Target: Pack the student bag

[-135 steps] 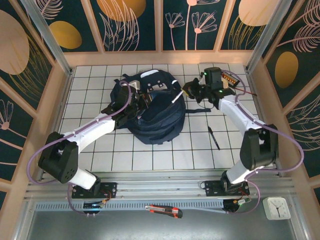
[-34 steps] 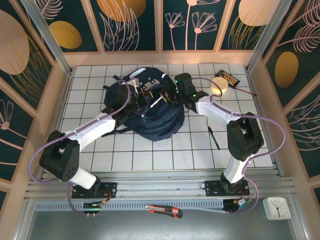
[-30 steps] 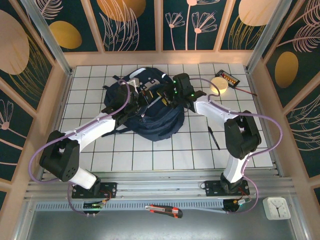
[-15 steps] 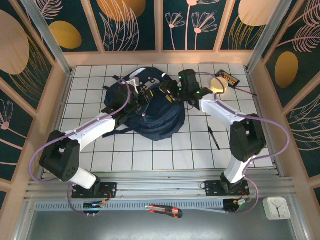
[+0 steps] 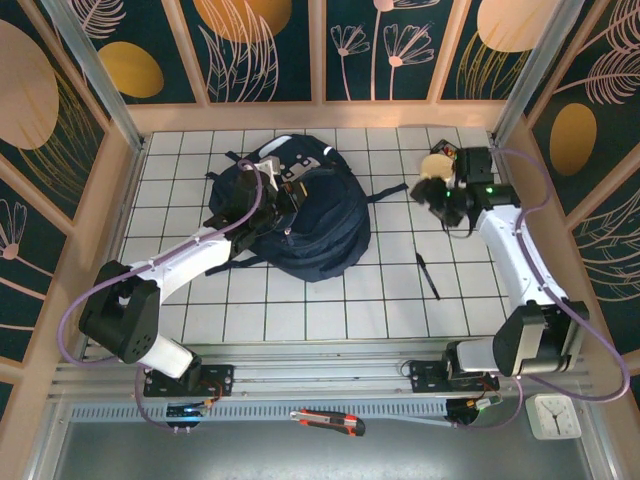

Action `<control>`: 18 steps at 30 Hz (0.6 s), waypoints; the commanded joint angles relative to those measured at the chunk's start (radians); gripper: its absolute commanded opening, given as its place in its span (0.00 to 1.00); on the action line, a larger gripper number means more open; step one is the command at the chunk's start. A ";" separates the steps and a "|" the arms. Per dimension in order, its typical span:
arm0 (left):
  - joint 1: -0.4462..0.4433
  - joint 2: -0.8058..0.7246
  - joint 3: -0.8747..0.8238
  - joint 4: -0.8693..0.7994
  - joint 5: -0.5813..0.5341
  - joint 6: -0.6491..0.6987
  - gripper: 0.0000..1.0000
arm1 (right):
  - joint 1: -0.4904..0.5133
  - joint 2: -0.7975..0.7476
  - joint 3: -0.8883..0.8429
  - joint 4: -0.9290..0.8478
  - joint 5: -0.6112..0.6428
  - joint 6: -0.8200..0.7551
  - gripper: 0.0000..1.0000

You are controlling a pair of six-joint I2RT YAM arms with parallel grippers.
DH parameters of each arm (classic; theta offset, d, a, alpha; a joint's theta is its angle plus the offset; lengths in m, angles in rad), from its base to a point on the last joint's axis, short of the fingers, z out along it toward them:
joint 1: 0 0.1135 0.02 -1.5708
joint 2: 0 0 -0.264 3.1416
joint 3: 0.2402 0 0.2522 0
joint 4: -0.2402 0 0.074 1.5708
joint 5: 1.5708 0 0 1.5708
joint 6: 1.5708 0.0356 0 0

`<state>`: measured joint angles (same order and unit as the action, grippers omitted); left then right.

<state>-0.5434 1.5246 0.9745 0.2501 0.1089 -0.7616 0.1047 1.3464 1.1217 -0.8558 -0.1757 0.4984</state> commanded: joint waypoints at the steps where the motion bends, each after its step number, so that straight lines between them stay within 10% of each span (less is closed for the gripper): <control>1: 0.002 -0.055 0.004 0.124 0.015 0.031 0.00 | 0.001 -0.020 -0.097 -0.131 0.068 -0.094 0.65; 18: 0.004 -0.107 -0.086 0.138 0.017 0.014 0.00 | -0.080 0.202 -0.250 0.143 0.027 -0.145 0.68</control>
<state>-0.5434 1.4681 0.8860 0.2935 0.1165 -0.7444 0.0399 1.5249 0.8848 -0.7563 -0.1394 0.3862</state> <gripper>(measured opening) 0.069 0.683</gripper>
